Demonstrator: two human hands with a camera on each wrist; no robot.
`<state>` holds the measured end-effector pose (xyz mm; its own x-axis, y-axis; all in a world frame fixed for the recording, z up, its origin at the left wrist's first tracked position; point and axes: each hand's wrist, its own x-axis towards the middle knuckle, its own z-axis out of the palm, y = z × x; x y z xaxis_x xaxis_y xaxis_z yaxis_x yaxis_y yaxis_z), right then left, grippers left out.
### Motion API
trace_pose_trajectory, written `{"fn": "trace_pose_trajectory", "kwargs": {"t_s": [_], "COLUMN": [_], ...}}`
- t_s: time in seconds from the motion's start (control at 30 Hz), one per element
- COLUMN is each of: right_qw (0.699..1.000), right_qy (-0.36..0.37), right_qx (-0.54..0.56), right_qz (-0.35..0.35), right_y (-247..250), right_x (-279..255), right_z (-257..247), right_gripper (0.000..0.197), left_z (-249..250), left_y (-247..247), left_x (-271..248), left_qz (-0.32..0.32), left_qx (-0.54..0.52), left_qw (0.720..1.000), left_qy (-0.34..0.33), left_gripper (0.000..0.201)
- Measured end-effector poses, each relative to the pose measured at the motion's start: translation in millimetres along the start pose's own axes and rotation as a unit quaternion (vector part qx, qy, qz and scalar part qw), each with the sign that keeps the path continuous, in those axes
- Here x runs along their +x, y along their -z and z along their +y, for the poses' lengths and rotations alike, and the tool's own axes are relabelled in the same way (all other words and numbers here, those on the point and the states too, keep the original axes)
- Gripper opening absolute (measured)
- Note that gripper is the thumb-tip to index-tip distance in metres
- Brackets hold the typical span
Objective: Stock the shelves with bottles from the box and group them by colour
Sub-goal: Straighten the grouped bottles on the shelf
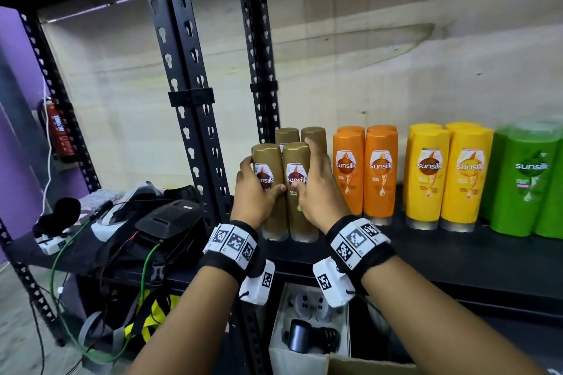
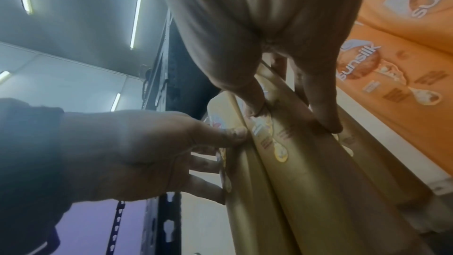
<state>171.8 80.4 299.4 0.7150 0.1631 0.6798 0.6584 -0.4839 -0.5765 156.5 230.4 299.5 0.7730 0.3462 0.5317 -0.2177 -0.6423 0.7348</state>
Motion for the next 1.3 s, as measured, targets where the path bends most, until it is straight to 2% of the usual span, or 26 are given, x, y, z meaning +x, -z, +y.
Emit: {"fn": "trace_pose_trajectory", "kwargs": {"t_s": [0.37,0.6,0.87,1.3], "right_qw": [0.996,0.991,0.991,0.995], "right_qy": [-0.048,-0.054,-0.068,-0.085], "right_qx": [-0.073,-0.117,-0.104,-0.056], "right_qz": [-0.026,-0.035,-0.049,-0.009], "right_y": [-5,-12,-14,-22], "right_x": [32,43,47,53], "right_z": [15,20,24,29], "right_gripper": [0.105,0.102,0.101,0.108], "left_z": [-2,-4,-7,-12], "left_y": [-29,-44,-50,-52], "left_x": [41,61,74,75], "left_qz": [-0.038,-0.041,-0.058,-0.049], "left_qx": [-0.019,-0.013,-0.012,-0.039], "left_qw": [0.997,0.996,0.993,0.993], "left_qy": [0.064,0.083,0.104,0.104], "left_gripper": [0.082,0.078,0.082,0.081]}}
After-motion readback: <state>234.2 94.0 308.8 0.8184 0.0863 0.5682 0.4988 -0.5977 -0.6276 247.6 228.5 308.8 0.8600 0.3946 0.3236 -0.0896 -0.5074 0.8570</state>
